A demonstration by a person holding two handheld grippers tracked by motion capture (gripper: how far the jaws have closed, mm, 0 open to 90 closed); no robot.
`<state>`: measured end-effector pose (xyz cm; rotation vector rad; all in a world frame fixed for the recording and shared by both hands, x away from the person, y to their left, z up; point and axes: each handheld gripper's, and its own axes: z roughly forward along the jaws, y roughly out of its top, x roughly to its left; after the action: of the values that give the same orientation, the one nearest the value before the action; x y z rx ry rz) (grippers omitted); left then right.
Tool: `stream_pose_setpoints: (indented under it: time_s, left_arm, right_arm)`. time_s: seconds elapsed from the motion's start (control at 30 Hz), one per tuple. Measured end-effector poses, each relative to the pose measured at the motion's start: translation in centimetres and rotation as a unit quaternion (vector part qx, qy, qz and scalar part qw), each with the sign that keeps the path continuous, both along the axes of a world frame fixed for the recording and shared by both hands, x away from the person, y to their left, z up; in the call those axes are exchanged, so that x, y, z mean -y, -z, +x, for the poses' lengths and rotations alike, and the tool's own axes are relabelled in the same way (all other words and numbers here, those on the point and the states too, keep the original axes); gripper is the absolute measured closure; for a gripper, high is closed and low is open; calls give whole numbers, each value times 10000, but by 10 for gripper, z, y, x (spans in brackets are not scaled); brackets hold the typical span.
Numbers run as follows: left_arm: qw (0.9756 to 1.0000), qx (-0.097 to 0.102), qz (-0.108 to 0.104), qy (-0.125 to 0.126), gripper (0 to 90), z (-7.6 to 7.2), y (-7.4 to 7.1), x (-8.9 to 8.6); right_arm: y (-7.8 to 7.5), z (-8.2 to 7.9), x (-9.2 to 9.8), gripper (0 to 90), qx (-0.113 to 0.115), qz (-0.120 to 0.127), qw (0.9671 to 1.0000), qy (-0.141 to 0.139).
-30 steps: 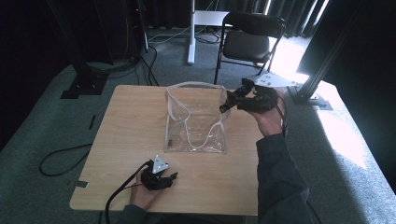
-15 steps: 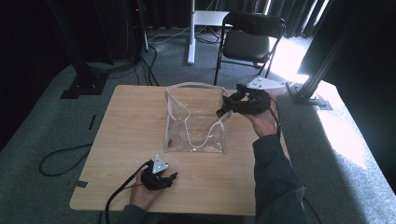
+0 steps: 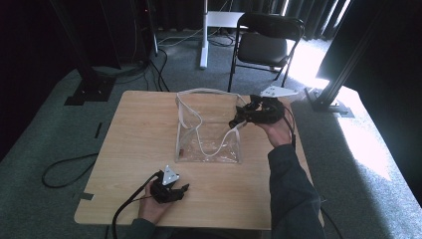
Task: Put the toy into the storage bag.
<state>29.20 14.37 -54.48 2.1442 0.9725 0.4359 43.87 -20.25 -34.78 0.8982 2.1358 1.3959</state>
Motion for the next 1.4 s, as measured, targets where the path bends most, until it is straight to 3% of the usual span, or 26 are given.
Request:
stream_pose_setpoints:
  time_s: [0.33, 0.67, 1.23, 1.4]
  left_arm:
    - [10000, -4, 14, 6, 425, 0, 0, 0]
    - [10000, -15, 13, 7, 425, 0, 0, 0]
    - [10000, -9, 16, 7, 421, -1, 0, 0]
    - [10000, -6, 8, 5, 420, -1, 0, 0]
  right_arm:
    - [8, 4, -7, 249, -110, -191, 9998, -32]
    - [20, 6, -8, 248, -192, -159, 9997, 17]
    - [26, 9, -14, 247, -249, -299, 9992, 59]
    - [30, 10, -18, 244, -342, -495, 9982, 67]
